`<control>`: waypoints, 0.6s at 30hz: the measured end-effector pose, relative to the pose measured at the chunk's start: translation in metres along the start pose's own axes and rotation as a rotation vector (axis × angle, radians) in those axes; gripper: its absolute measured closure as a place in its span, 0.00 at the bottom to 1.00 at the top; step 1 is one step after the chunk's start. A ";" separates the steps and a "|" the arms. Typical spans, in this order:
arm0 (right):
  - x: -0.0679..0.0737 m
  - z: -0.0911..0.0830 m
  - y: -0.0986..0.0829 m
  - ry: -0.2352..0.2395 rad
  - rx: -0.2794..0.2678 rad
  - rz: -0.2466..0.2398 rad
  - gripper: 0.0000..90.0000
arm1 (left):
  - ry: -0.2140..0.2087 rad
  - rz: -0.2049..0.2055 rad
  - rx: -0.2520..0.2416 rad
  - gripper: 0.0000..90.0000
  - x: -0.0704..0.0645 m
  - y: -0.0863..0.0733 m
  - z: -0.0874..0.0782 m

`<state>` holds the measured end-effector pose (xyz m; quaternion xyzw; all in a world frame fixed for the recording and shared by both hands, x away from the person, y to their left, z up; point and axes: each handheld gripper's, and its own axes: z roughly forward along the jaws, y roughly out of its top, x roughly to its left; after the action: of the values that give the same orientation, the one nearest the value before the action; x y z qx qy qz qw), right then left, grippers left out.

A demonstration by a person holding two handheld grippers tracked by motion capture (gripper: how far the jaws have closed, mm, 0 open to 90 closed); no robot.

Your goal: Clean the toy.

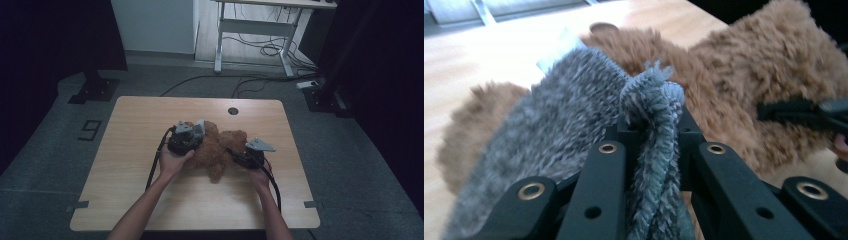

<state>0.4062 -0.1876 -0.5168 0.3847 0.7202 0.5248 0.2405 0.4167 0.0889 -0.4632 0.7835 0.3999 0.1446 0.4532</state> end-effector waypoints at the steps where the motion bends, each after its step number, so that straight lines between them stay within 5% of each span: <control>1: -0.001 0.000 -0.002 0.006 0.007 0.005 0.52 | -0.009 0.000 -0.002 0.89 -0.002 -0.004 -0.001; 11: 0.001 -0.018 -0.015 0.079 0.097 0.043 0.47 | -0.044 0.000 -0.055 0.90 -0.023 -0.042 -0.016; 18: 0.010 -0.031 -0.029 0.087 0.094 0.038 0.50 | -0.052 0.024 -0.041 0.90 -0.036 -0.041 -0.031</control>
<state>0.3679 -0.2016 -0.5327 0.3860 0.7463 0.5113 0.1804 0.3553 0.0912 -0.4752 0.7821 0.3756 0.1377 0.4777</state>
